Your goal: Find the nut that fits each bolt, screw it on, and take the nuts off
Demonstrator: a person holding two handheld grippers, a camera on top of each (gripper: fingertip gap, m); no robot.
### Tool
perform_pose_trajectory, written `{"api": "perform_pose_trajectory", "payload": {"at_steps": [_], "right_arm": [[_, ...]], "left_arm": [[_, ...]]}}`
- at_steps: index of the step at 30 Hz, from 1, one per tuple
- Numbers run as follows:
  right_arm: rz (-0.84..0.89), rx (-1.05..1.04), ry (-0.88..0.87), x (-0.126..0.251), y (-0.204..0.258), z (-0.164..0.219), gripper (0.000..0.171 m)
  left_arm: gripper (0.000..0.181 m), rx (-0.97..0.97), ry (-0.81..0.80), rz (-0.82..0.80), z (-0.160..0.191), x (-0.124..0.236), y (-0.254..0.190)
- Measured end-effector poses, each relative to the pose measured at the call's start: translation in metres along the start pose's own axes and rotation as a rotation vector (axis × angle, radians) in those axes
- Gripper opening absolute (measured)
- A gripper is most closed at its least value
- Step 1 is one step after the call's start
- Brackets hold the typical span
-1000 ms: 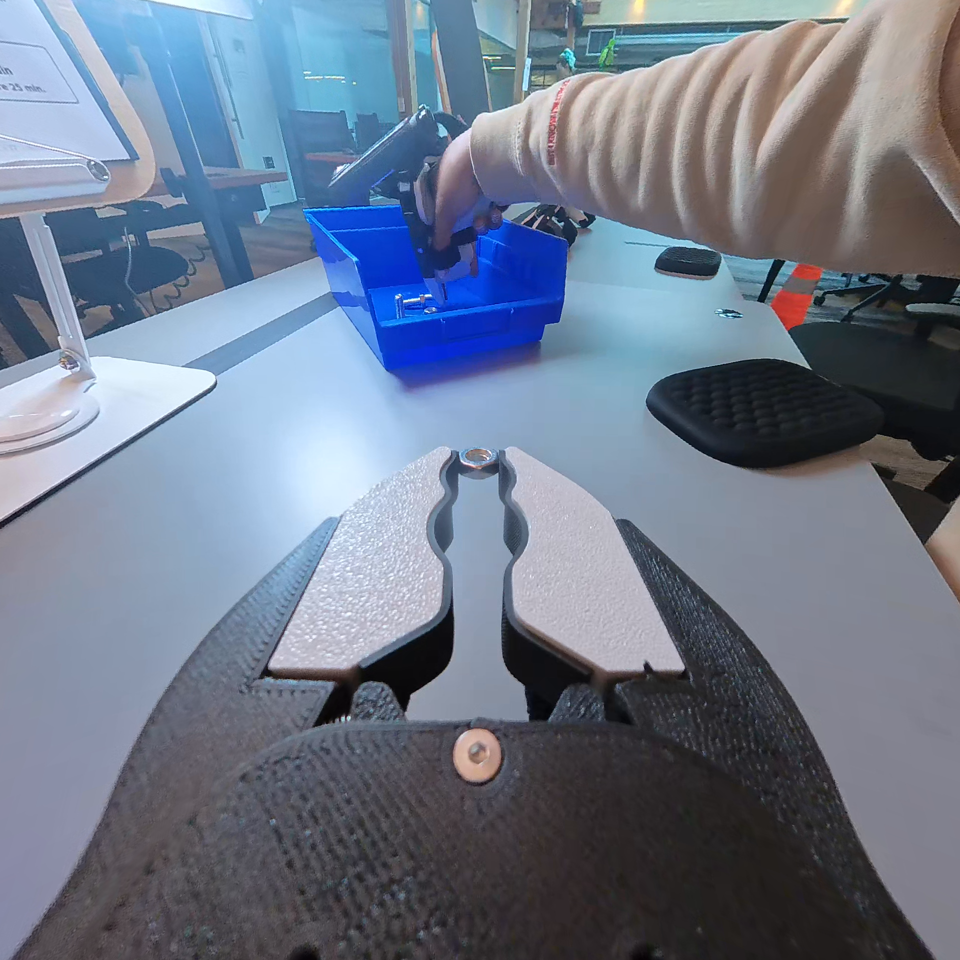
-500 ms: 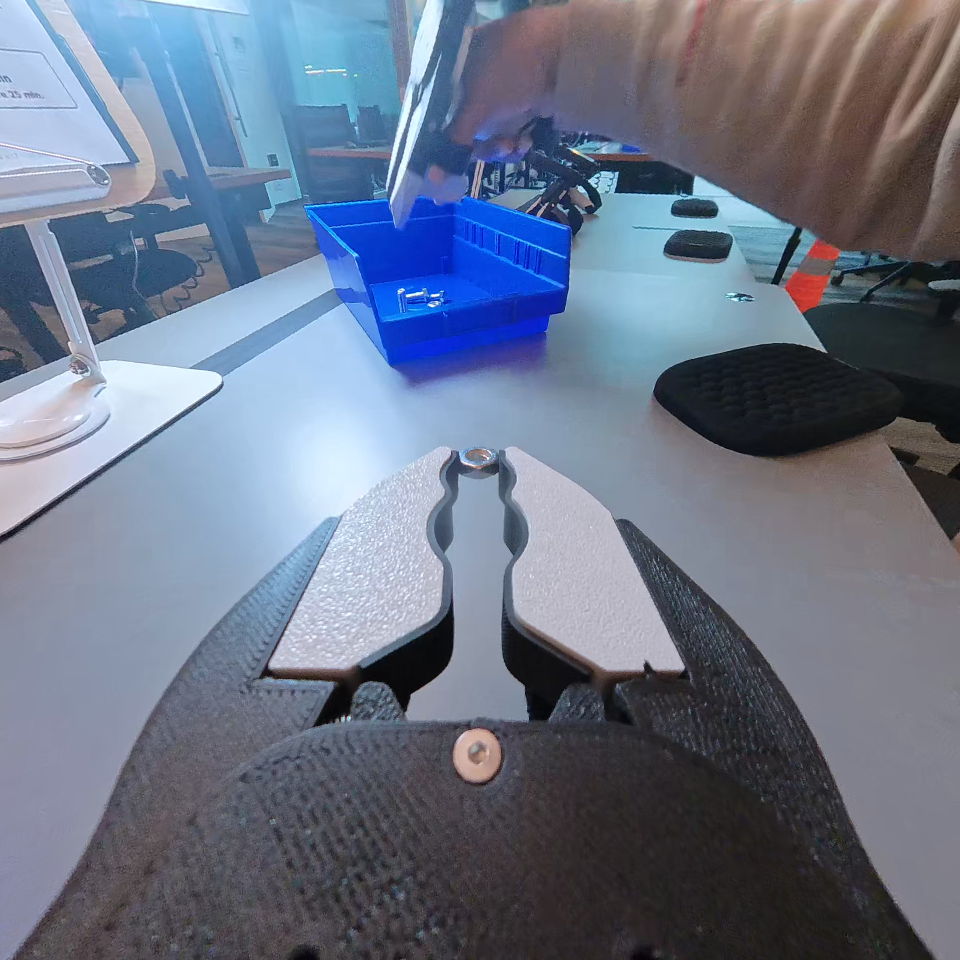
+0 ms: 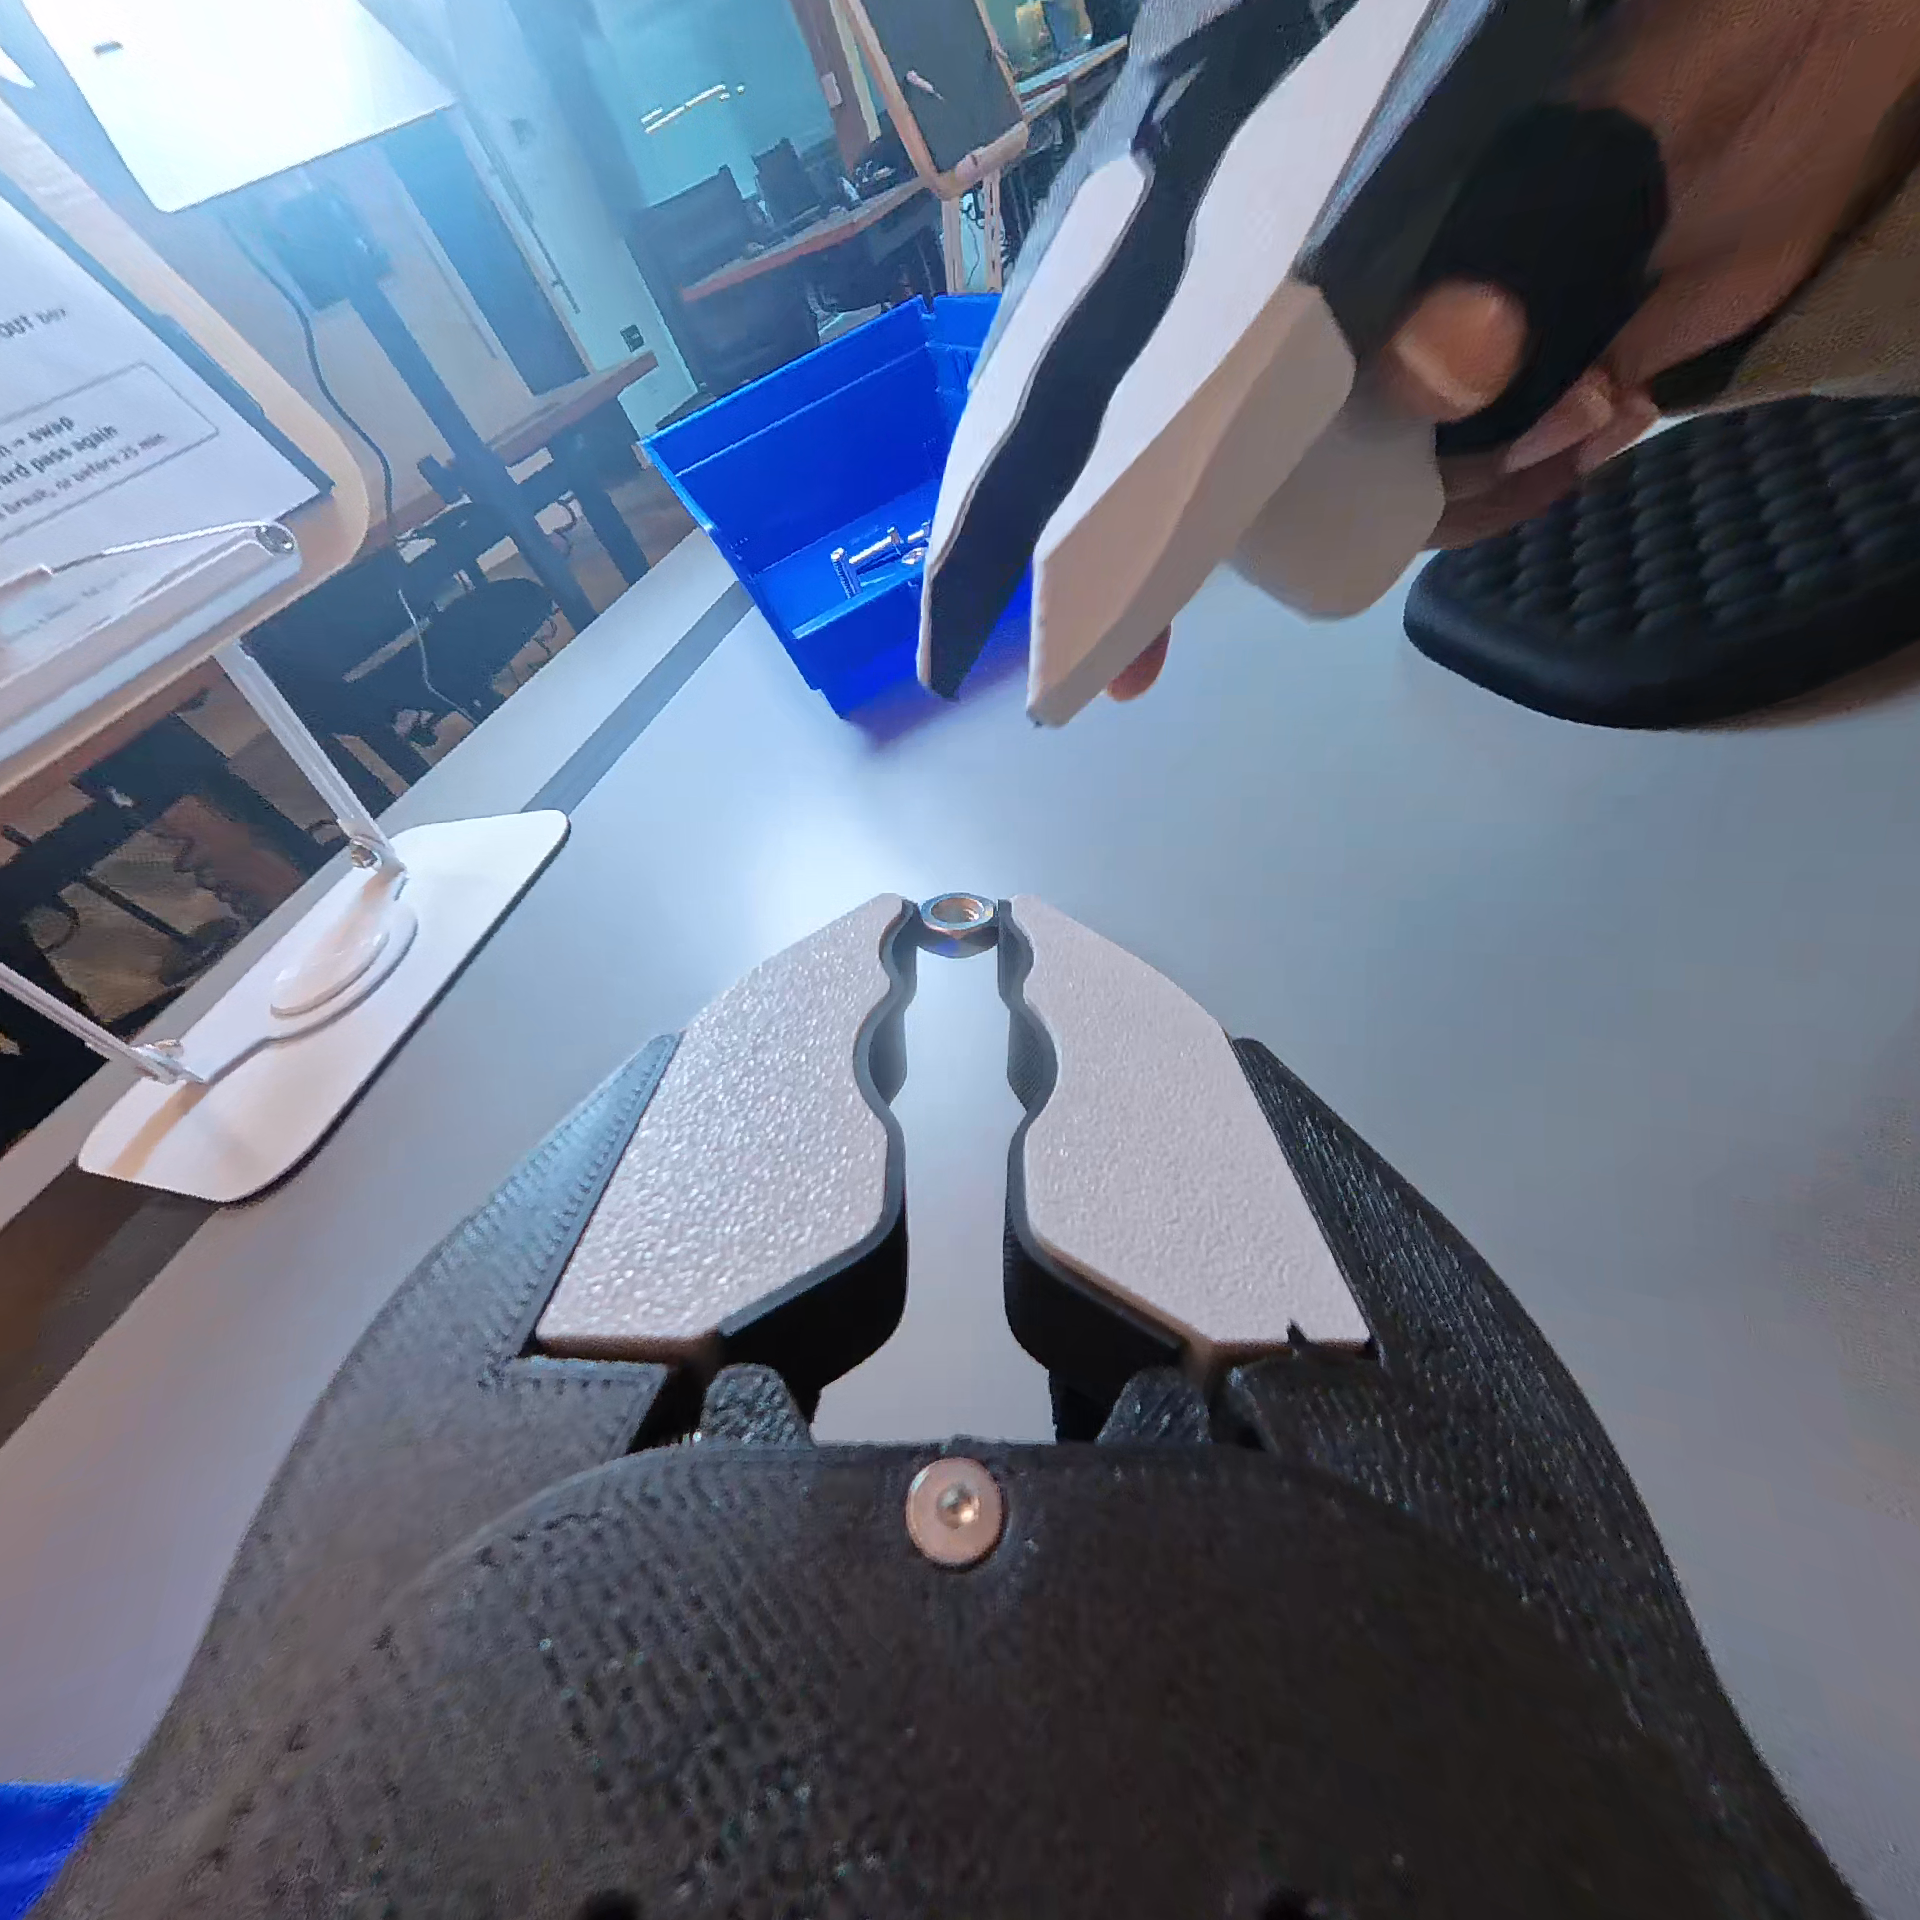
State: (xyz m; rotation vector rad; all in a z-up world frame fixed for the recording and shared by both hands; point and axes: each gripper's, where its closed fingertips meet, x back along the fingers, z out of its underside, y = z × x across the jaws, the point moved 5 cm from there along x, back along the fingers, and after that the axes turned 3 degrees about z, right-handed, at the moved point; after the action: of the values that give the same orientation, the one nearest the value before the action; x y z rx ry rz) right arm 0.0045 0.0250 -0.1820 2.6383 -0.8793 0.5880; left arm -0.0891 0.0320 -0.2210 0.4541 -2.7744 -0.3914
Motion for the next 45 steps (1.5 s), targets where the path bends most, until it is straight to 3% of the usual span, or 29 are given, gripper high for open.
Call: {"api": "perform_pose_trajectory", "payload": {"at_steps": [7, 11, 15, 16, 19, 24, 27, 30, 35, 41, 45], "right_arm": [[-0.076, -0.127, 0.037, -0.022, 0.001, 0.01, 0.026], [-0.181, -0.241, 0.059, -0.03, 0.003, 0.013, 0.016], [-0.185, -0.216, 0.074, -0.029, 0.0, 0.012, 0.013], [-0.175, -0.206, 0.073, -0.025, -0.005, 0.009, 0.005], [-0.041, -0.144, 0.084, -0.001, -0.051, -0.01, 0.005], [0.359, -0.118, 0.243, 0.06, -0.201, -0.039, 0.005], [0.514, -0.216, 0.502, 0.089, -0.29, -0.017, 0.005], [0.566, -0.35, 0.776, 0.105, -0.345, 0.029, 0.006], [0.46, -0.378, 1.099, 0.111, -0.363, 0.08, 0.006], [0.458, -0.345, 1.132, 0.103, -0.369, 0.089, 0.006], [0.509, -0.29, 1.121, 0.107, -0.373, 0.084, 0.021]], "left_arm": [[0.014, -0.122, 0.013, -0.033, -0.002, 0.0, -0.006], [0.014, -0.175, 0.02, -0.049, -0.004, 0.0, -0.008], [0.015, -0.187, 0.021, -0.056, -0.004, -0.001, -0.009], [0.015, -0.18, 0.011, -0.06, -0.005, 0.0, -0.008], [0.016, -0.124, -0.024, -0.076, -0.008, 0.004, -0.002], [0.015, -0.071, -0.026, -0.071, -0.005, 0.004, 0.002], [0.014, -0.089, -0.018, -0.071, -0.005, 0.003, 0.0], [0.014, -0.088, -0.009, -0.067, -0.003, 0.002, 0.0], [0.013, -0.067, -0.005, -0.064, 0.0, 0.001, 0.003], [0.013, -0.051, 0.012, -0.044, 0.006, -0.002, 0.003], [0.013, -0.04, 0.008, -0.052, 0.007, -0.001, 0.006]]}}
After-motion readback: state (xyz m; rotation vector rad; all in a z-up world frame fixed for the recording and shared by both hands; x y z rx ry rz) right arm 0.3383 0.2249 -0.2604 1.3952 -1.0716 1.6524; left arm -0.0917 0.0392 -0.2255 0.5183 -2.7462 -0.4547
